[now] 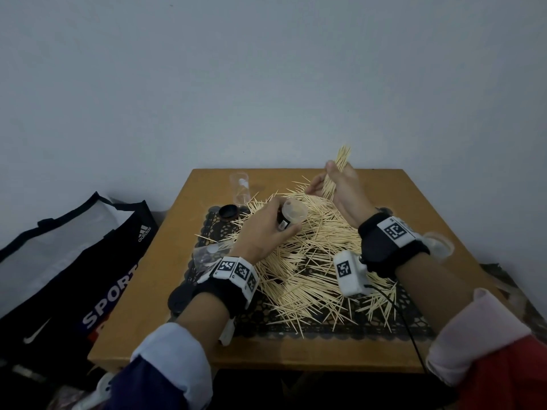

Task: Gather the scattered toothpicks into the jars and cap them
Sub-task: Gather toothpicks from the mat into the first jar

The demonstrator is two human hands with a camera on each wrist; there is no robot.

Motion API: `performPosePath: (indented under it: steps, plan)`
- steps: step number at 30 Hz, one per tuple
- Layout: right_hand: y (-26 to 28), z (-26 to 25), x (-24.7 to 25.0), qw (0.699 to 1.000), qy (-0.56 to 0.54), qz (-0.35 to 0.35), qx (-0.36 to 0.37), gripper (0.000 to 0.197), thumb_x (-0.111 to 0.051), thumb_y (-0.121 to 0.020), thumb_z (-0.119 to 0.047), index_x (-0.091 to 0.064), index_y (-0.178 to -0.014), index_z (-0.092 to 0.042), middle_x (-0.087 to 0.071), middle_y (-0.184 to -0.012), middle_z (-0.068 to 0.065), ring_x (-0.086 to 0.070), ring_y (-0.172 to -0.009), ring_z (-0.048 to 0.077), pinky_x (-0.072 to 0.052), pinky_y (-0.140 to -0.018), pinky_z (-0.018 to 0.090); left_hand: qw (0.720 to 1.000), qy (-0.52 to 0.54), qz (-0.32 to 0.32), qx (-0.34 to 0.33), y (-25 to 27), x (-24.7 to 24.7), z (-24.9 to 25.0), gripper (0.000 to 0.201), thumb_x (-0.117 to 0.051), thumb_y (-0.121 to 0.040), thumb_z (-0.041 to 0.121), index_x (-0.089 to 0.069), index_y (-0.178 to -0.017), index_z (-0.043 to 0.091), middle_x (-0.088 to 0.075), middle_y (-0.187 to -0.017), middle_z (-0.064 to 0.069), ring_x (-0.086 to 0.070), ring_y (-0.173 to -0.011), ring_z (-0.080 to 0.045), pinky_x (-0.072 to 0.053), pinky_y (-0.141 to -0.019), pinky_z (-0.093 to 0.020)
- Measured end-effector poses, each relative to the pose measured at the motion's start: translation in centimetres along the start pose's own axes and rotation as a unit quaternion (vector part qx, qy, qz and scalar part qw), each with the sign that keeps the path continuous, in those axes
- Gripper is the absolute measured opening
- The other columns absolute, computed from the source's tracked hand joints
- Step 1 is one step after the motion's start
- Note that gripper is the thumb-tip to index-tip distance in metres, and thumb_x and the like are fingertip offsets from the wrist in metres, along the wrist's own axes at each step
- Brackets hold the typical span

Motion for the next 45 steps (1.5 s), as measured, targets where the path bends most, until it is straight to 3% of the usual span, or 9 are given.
performPosePath:
  steps: [8,17,23,29,33,36,38,42,45]
  plan:
    - [0.4,-1.4,-3.3,0.998,0.026,-0.009,0.059,0.013,-0.035,-0.106,-0.020,-0.037,-0.113,-0.009,-0.059,-0.068,0.011,-0.066,-0.062,0.028,-0.057,-0.066,0.034,0.999,0.038,0.000,-0.029,0.0,0.0,0.6,0.054,-0.074,-0.080,0.048,-0.048,-0.120,0.021,-0.063,-0.111,0.007,-0.060,-0.095,-0.010,-0.051,-0.079,-0.029]
    - [0.4,-0.7,-2.6,0.999,0.035,0.019,0.036,0.011,-0.039,-0.105,-0.022,-0.037,-0.104,-0.012,-0.043,-0.069,0.000,-0.036,-0.047,0.010,-0.034,-0.041,0.022,0.986,-0.098,0.078,-0.108,0.1,0.9,1.2,0.046,-0.082,-0.073,0.015,-0.061,-0.114,0.012,-0.061,-0.113,-0.003,-0.056,-0.097,-0.021,-0.036,-0.078,-0.025]
    - [0.2,-0.4,-1.9,0.999,0.004,0.029,0.041,0.012,-0.039,-0.105,-0.023,-0.039,-0.100,-0.012,-0.044,-0.068,-0.001,-0.039,-0.048,0.011,-0.035,-0.042,0.022,0.991,-0.083,0.067,-0.084,0.0,0.9,0.7,0.050,-0.077,-0.078,0.035,-0.056,-0.119,0.017,-0.059,-0.114,0.002,-0.055,-0.095,-0.015,-0.039,-0.075,-0.025]
    - [0.7,-1.0,-3.1,0.996,-0.030,0.023,0.085,0.012,-0.036,-0.105,-0.023,-0.042,-0.103,-0.013,-0.052,-0.069,0.005,-0.063,-0.064,0.024,-0.058,-0.071,0.037,0.998,-0.033,0.044,-0.038,0.0,0.7,0.7,0.056,-0.070,-0.083,0.050,-0.049,-0.125,0.020,-0.062,-0.115,0.006,-0.059,-0.094,-0.010,-0.048,-0.076,-0.028]
    - [1.3,-0.5,-4.0,0.995,-0.008,0.020,0.097,0.021,-0.035,-0.106,-0.022,-0.042,-0.115,-0.005,-0.060,-0.064,0.002,-0.066,-0.070,0.022,-0.053,-0.068,0.019,0.999,-0.021,0.028,-0.033,0.1,0.5,1.0,0.060,-0.065,-0.085,0.056,-0.047,-0.129,0.020,-0.063,-0.118,0.005,-0.062,-0.095,-0.011,-0.051,-0.081,-0.033]
    - [2.0,0.3,-4.7,0.996,0.022,0.005,0.092,0.029,-0.034,-0.106,-0.024,-0.041,-0.126,-0.005,-0.065,-0.078,0.013,-0.069,-0.086,0.021,-0.048,-0.073,0.010,0.999,0.002,0.031,-0.035,0.2,0.6,1.2,0.066,-0.057,-0.087,0.063,-0.041,-0.135,0.020,-0.062,-0.126,0.004,-0.064,-0.098,-0.013,-0.053,-0.085,-0.036]
    - [2.3,0.7,-5.1,0.994,0.055,-0.012,0.090,0.027,-0.034,-0.106,-0.027,-0.043,-0.123,-0.009,-0.069,-0.090,0.016,-0.069,-0.097,0.017,-0.047,-0.084,0.016,0.998,0.017,0.036,-0.038,0.1,0.7,1.1,0.067,-0.055,-0.088,0.065,-0.041,-0.136,0.019,-0.062,-0.126,0.003,-0.065,-0.098,-0.012,-0.054,-0.085,-0.037]
    - [2.3,1.5,-5.7,0.986,0.135,-0.043,0.085,0.031,-0.036,-0.104,-0.035,-0.043,-0.125,-0.014,-0.073,-0.102,0.003,-0.060,-0.112,0.004,-0.039,-0.102,0.026,0.998,0.017,0.049,-0.036,0.0,0.8,1.0,0.067,-0.050,-0.086,0.070,-0.046,-0.127,0.018,-0.064,-0.105,0.005,-0.064,-0.083,-0.011,-0.055,-0.074,-0.040]
    - [2.6,1.5,-5.7,0.985,0.141,-0.055,0.079,0.034,-0.040,-0.102,-0.037,-0.045,-0.122,-0.011,-0.071,-0.111,0.000,-0.058,-0.110,-0.007,-0.041,-0.103,0.026,0.998,0.010,0.056,-0.039,0.1,1.0,1.2,0.068,-0.047,-0.086,0.071,-0.046,-0.128,0.018,-0.064,-0.106,0.004,-0.064,-0.083,-0.012,-0.055,-0.073,-0.040]
Point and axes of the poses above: each hand's wrist, its own y-axis away from the middle knuckle, its own x-axis out of the back of the hand, z = x × y, the point moved 8 cm from there along -y, towards the middle knuckle
